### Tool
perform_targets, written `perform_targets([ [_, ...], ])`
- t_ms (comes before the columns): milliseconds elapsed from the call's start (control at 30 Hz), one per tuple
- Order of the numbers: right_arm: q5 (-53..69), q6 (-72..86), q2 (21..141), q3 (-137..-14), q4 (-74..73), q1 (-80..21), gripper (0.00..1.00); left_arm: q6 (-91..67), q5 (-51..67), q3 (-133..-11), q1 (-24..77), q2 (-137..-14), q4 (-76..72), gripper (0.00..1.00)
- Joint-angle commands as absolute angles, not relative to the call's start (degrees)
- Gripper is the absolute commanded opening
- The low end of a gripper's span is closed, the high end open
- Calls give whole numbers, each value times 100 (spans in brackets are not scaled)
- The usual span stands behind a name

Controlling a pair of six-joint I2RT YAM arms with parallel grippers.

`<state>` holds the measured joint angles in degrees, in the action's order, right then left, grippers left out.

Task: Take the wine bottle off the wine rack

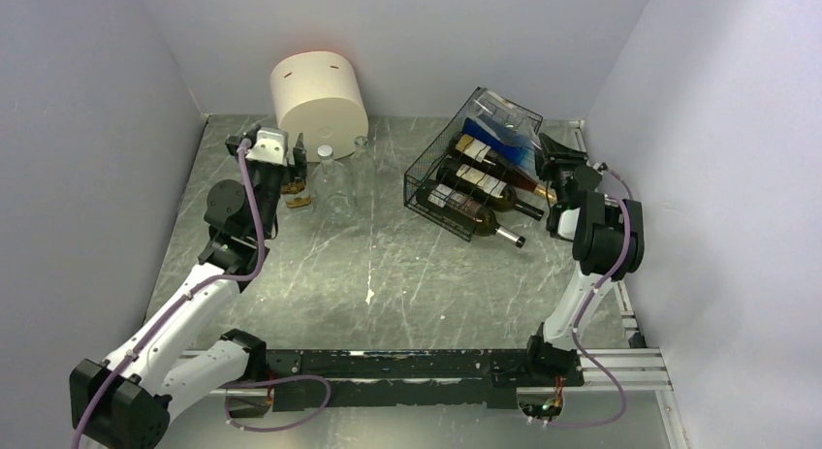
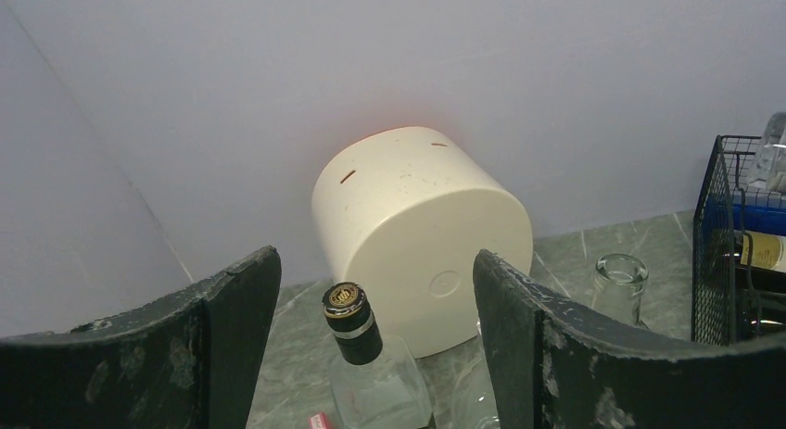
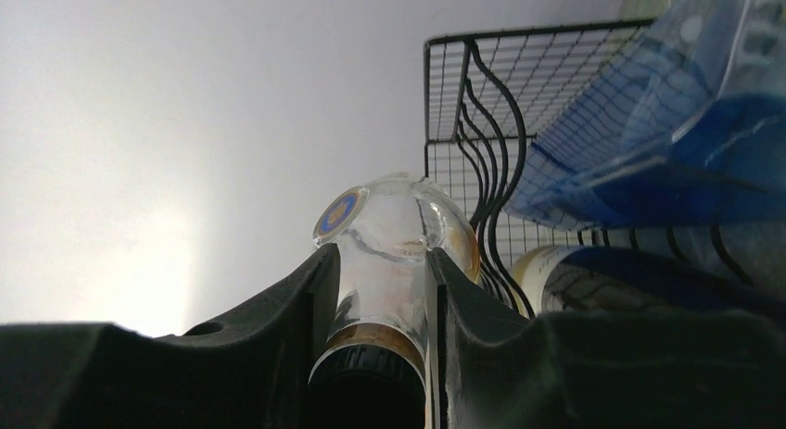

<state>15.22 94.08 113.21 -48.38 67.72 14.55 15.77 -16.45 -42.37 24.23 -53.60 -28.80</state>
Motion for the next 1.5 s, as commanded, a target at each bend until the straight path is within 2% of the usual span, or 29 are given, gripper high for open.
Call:
perform_targets([
  [0,1763,9794,10883,-4745,7906,1415,0,1470,-1499,-4434,2461,-5403,-2893,80],
  [833,2171,10587,9741,-3537,8116,1362,0,1321,-1389,-4473,2460,-5585,-2821,79],
  [1300,2579,10670,8509,-3252,6945,1288,0,1247,-1355,-4515,2502,-5558,-2745,80],
  [1467,2934,10441,7813,-3376,5627,1181,0,1252,-1396,-4509,2563,-5537,-2752,80],
])
